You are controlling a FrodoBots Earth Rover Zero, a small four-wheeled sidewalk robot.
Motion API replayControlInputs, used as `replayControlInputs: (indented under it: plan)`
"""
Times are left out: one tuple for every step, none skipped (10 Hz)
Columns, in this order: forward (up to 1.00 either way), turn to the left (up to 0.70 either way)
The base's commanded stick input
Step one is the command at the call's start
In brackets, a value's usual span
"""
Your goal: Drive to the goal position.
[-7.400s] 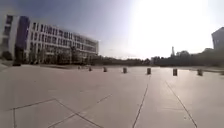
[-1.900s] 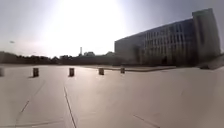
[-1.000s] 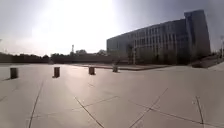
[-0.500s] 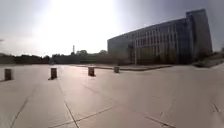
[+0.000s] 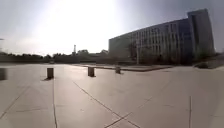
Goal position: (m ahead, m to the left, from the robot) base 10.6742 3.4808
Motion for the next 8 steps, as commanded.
replayControlInputs:
  plan:
    - [0.7, 0.0]
    - [0.7, 0.0]
    - [0.7, 0.0]
    - [0.7, 0.0]
    - [0.7, 0.0]
    - [0.7, 0.0]
    - [0.7, 0.0]
    - [0.7, -0.35]
